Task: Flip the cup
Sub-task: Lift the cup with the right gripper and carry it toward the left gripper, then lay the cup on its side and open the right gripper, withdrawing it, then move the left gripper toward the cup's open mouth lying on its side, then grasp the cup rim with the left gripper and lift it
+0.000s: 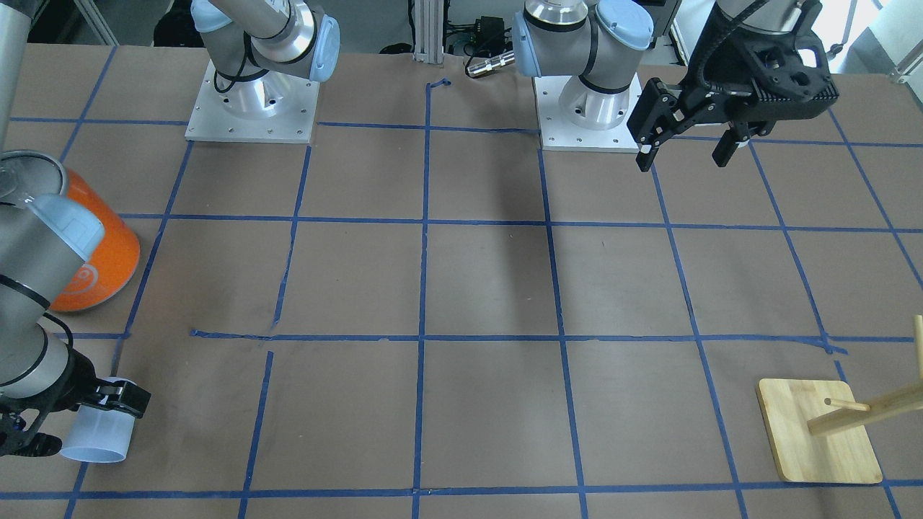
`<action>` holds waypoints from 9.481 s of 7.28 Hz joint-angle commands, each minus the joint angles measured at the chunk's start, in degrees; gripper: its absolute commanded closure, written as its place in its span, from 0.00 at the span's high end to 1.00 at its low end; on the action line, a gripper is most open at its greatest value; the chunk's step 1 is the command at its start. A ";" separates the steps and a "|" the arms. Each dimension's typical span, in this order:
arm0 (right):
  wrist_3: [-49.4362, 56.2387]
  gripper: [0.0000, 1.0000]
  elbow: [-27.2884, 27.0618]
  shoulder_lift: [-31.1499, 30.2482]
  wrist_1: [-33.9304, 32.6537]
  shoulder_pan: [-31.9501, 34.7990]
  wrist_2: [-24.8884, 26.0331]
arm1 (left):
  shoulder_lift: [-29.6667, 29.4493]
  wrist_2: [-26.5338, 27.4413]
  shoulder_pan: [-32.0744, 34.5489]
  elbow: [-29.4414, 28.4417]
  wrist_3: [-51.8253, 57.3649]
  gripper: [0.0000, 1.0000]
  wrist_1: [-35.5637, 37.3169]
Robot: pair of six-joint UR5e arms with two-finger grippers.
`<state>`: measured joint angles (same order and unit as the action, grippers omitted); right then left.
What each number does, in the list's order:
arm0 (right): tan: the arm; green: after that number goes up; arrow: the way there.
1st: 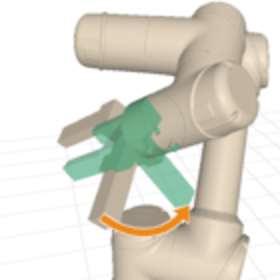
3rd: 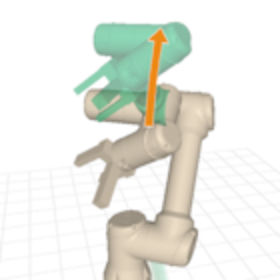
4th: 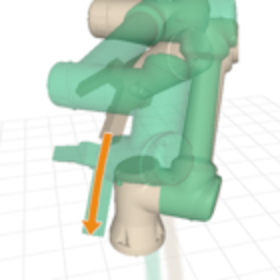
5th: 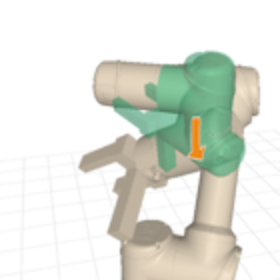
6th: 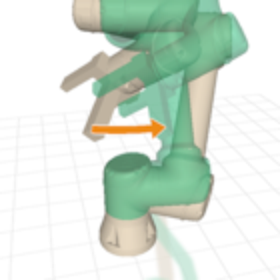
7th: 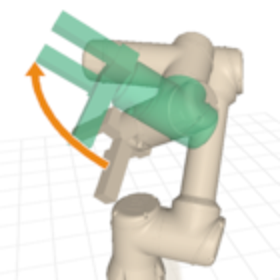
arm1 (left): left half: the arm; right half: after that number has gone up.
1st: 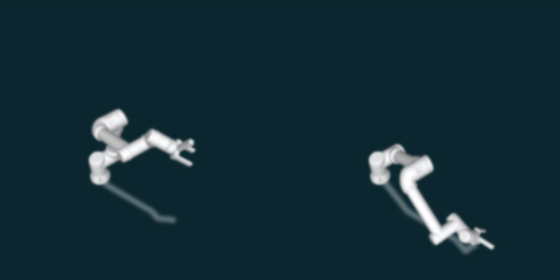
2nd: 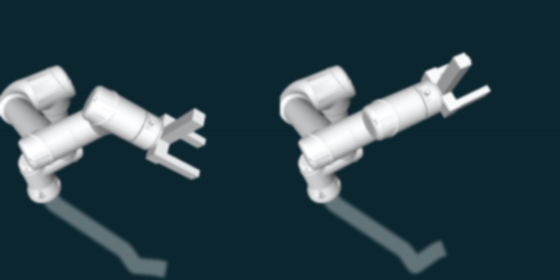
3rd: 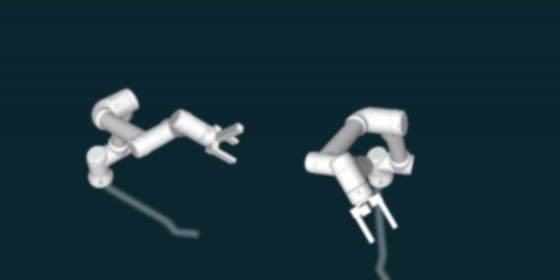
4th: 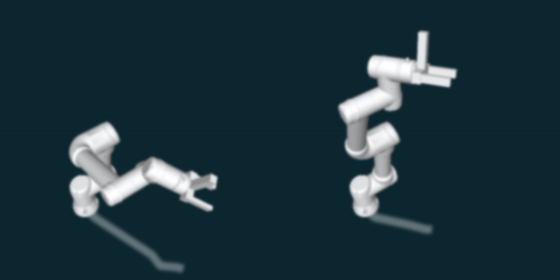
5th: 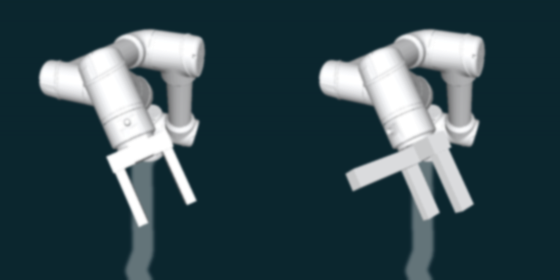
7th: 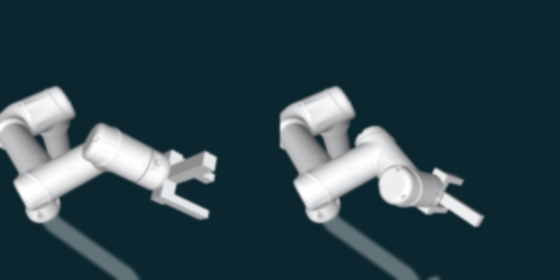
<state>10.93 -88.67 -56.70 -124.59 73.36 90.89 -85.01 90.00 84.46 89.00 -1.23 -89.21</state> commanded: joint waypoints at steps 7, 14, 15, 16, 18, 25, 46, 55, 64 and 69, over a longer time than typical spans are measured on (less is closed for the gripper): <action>3.19 0.07 1.12 -1.38 -6.63 7.98 -0.19 | 0.10 0.00 0.00 0.12 0.00 1.00 0.00; 31.71 0.09 2.62 3.06 -18.27 39.73 3.86 | 0.10 0.09 0.00 0.12 0.00 1.00 0.00; 39.96 0.10 2.97 4.91 -22.15 42.02 3.94 | 0.10 0.09 -0.09 0.12 0.00 1.00 0.00; 43.79 0.10 2.71 5.19 -22.97 43.26 3.94 | 0.10 0.09 -0.09 0.12 0.00 1.00 0.00; 45.75 0.14 2.36 5.28 -22.19 45.46 5.34 | 0.10 0.09 0.00 0.12 0.00 1.00 0.00; 45.23 0.49 2.36 8.45 -22.20 46.09 6.32 | 0.10 0.09 0.00 0.12 0.00 1.00 0.00; -15.32 1.00 2.10 -22.89 20.66 15.01 4.66 | -7.25 -13.30 -0.61 6.67 -0.52 1.00 12.59; -28.51 1.00 2.09 -24.26 29.85 19.81 4.13 | -32.84 -38.48 -0.61 11.63 6.15 0.98 33.20; -27.98 1.00 2.10 -27.24 28.61 19.99 -1.24 | -34.79 -46.32 0.53 11.63 5.27 0.00 35.51; -27.90 1.00 2.10 -27.15 28.52 19.90 -0.45 | -31.02 -45.27 0.62 7.19 -9.68 0.00 41.29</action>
<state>-17.03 -86.57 -83.90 -96.12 93.25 90.14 -117.70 44.10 85.10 99.23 -3.63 -50.47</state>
